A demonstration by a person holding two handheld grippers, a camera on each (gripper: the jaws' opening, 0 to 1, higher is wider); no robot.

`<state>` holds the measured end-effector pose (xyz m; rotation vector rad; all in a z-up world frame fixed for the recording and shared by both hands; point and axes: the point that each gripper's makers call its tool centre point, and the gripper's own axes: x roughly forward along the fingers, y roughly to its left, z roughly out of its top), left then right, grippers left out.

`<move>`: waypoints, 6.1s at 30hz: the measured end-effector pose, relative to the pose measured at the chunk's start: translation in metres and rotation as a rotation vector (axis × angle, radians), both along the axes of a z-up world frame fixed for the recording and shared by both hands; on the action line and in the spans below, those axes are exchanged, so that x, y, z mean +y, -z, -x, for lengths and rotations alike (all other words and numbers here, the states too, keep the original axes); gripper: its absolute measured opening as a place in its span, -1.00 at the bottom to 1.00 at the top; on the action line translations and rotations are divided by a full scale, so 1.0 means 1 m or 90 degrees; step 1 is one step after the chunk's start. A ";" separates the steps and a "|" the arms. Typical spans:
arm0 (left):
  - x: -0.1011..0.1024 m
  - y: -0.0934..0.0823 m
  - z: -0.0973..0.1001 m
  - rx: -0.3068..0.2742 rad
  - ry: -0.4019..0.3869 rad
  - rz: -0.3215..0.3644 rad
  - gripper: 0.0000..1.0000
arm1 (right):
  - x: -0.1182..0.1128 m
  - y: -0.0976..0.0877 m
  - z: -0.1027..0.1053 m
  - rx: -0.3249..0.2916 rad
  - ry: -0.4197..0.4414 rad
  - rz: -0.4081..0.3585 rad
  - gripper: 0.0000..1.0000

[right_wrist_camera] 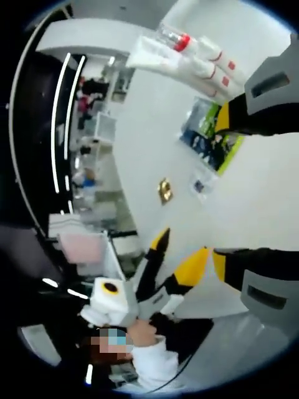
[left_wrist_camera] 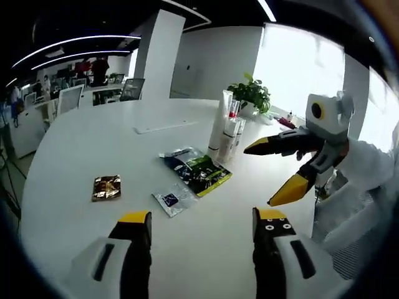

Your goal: Arrange the skincare products in the storage area until every visible bottle or jar stands upright without overlapping.

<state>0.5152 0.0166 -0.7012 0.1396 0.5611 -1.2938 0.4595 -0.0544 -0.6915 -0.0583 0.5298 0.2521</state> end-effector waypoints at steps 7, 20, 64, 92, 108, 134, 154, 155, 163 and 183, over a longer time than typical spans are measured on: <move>0.001 -0.002 0.008 0.000 0.010 -0.008 0.37 | -0.011 0.002 0.014 0.011 0.021 0.027 0.55; 0.007 -0.008 0.018 -0.049 0.007 -0.027 0.55 | -0.009 -0.002 0.021 0.012 0.016 0.039 0.74; 0.026 -0.014 0.031 -0.039 -0.034 -0.013 0.99 | -0.032 0.005 0.054 0.040 0.104 0.032 0.99; 0.026 -0.012 0.030 -0.003 -0.024 -0.007 0.99 | -0.023 0.016 0.052 0.056 0.095 0.015 0.99; 0.028 -0.011 0.034 0.003 -0.022 -0.015 0.99 | -0.006 0.020 0.038 0.060 0.047 0.027 0.99; 0.033 -0.012 0.028 0.010 -0.046 -0.010 0.99 | 0.012 0.006 -0.054 0.001 -0.069 0.068 0.89; 0.035 -0.004 0.024 0.016 -0.034 -0.026 0.99 | 0.022 0.039 -0.095 0.057 -0.109 0.056 0.52; 0.035 -0.004 0.023 0.016 -0.036 -0.026 0.99 | 0.022 0.041 -0.098 0.057 -0.109 0.057 0.48; 0.035 -0.004 0.026 0.015 -0.032 -0.028 0.99 | 0.016 0.046 -0.117 0.059 -0.099 0.061 0.43; 0.038 0.000 0.027 0.028 -0.031 -0.034 0.99 | 0.032 0.058 -0.167 0.056 -0.121 0.050 0.16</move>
